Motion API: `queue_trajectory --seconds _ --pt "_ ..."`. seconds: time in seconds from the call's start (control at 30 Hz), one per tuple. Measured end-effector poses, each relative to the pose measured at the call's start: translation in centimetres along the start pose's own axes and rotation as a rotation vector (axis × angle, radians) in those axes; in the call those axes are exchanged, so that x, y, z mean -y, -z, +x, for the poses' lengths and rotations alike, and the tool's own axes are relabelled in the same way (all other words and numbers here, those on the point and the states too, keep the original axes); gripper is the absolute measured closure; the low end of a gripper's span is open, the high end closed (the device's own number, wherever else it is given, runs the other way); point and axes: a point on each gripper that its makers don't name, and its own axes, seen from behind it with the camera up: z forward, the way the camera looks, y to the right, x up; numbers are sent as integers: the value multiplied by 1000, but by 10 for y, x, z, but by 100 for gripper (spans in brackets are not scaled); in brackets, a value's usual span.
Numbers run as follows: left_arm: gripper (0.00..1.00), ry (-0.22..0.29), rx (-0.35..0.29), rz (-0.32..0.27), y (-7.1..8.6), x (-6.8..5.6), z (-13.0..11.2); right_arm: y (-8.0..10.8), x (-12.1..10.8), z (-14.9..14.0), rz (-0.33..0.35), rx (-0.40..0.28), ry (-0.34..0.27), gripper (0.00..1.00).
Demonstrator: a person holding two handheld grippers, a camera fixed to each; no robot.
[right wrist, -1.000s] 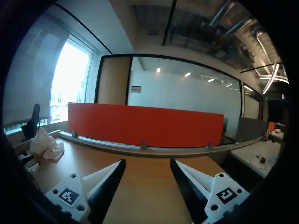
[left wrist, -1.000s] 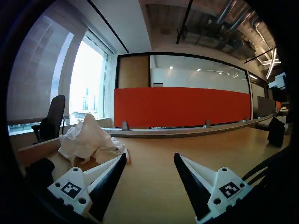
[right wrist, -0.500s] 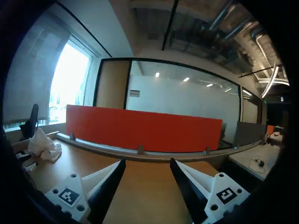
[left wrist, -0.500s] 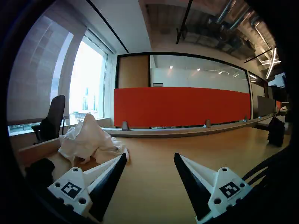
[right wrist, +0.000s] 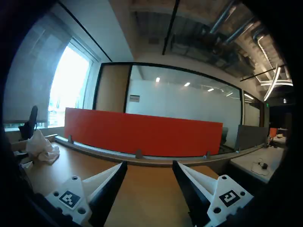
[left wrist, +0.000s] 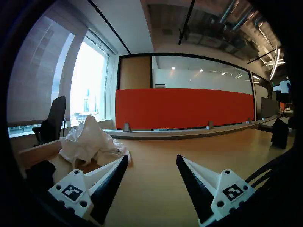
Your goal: Fold towel
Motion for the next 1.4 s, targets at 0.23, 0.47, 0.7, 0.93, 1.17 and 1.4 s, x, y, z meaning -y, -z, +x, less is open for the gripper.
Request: queue_trajectory --seconds 0.23,0.47,0.7,0.93,1.17,1.4 --pt "6 1 0 0 0 0 0 2 -3 -16 10 -25 -57 8" --pt "6 0 0 0 0 -1 0 3 -16 -50 -5 -17 -111 8" --pt "6 1 -1 0 0 -1 -1 6 -33 -88 -36 1 -134 8" --pt "6 1 -1 0 0 -1 -1 7 -38 -116 -28 6 -147 8" --pt "6 1 -1 0 0 -1 -1 6 -35 -136 -7 5 -126 8" --pt "6 0 -1 0 0 0 -1 6 -31 -151 -1 17 -95 8"
